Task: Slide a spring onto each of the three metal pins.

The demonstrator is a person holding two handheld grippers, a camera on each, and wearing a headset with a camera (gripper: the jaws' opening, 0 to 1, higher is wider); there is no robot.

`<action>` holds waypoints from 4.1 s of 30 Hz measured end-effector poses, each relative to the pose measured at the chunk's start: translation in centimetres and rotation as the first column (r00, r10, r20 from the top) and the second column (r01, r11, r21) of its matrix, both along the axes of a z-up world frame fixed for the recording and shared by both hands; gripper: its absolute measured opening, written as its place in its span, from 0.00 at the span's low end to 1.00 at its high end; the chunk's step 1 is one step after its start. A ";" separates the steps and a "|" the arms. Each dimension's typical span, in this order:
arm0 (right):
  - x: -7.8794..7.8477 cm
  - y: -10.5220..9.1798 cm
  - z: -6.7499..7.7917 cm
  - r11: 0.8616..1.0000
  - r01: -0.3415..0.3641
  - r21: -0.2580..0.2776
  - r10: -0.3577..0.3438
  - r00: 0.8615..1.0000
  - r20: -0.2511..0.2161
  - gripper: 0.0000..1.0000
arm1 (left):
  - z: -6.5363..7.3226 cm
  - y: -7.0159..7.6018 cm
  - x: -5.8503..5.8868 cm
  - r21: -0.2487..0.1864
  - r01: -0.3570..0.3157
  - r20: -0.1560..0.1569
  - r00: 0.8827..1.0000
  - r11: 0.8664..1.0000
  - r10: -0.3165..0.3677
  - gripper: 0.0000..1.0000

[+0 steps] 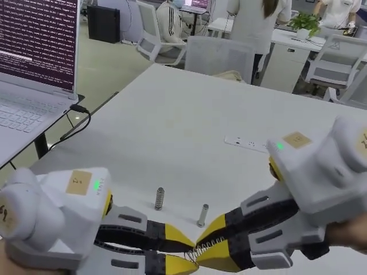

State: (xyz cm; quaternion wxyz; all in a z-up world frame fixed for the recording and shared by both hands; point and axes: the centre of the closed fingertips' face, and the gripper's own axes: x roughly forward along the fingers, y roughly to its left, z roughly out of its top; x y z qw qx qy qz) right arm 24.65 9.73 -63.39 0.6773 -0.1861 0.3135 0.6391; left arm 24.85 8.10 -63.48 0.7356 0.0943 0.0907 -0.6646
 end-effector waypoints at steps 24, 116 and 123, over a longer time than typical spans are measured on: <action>1.1 -0.4 -0.8 0.982 -0.044 -0.185 0.058 0.996 0.073 0.08 | -1.3 0.0 1.4 0.059 -0.060 0.026 0.998 0.996 0.058 0.03; 15.4 -4.2 -8.3 0.864 0.022 -0.503 0.033 0.994 0.100 0.08 | -8.1 6.6 5.3 0.180 -0.311 -0.005 0.948 0.933 0.317 0.70; 15.5 -4.1 -8.9 0.865 0.017 -0.502 0.031 0.996 0.088 0.08 | -8.2 6.7 5.4 0.185 -0.309 -0.004 0.949 0.933 0.315 0.68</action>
